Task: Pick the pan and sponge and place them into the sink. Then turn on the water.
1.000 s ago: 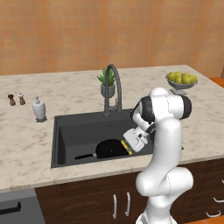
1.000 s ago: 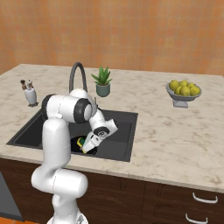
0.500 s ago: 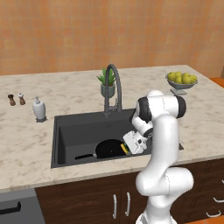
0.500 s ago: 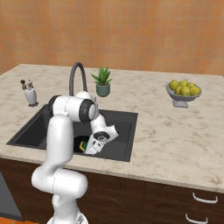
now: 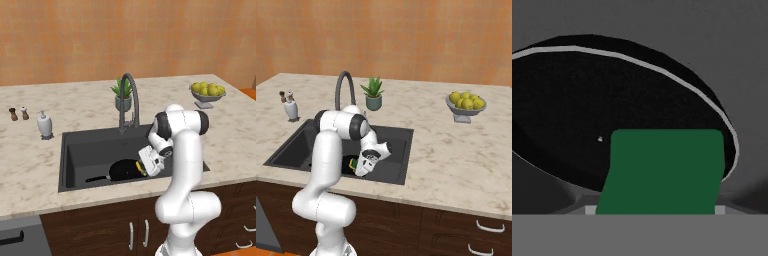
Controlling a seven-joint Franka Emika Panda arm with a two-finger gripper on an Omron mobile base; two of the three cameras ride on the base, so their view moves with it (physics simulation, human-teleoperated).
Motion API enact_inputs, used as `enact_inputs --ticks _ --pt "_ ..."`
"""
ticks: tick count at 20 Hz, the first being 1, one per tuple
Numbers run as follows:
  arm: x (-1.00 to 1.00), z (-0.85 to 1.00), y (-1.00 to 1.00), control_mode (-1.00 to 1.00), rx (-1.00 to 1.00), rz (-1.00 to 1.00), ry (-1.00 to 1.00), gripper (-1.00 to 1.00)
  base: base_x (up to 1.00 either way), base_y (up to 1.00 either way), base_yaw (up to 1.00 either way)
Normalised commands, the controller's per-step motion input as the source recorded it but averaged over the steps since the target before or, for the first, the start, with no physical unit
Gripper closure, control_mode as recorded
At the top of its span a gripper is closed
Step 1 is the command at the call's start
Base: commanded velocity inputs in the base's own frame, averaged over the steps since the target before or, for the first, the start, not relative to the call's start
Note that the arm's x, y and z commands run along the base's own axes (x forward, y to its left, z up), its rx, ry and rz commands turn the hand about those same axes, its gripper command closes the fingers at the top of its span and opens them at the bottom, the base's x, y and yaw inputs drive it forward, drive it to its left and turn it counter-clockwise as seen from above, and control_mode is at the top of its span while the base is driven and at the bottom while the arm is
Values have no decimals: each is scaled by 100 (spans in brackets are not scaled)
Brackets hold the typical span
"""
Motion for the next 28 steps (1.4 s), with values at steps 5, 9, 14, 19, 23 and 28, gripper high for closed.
enact_inputs --ticks 5,9,14,19,23,28 --pt "60 -44 0 -100 0 0 0 100 0 0 0" --pt "48 -54 -2 -100 0 0 0 100 0 0 0" --pt "25 -29 -3 -100 0 0 -3 -100 0 0 0" --pt "0 -3 0 -100 0 -2 -10 -100 0 0 0" --pt "0 0 0 -100 0 -5 -12 -100 0 0 0" --pt "0 14 6 -100 0 -14 -2 -100 0 0 0"
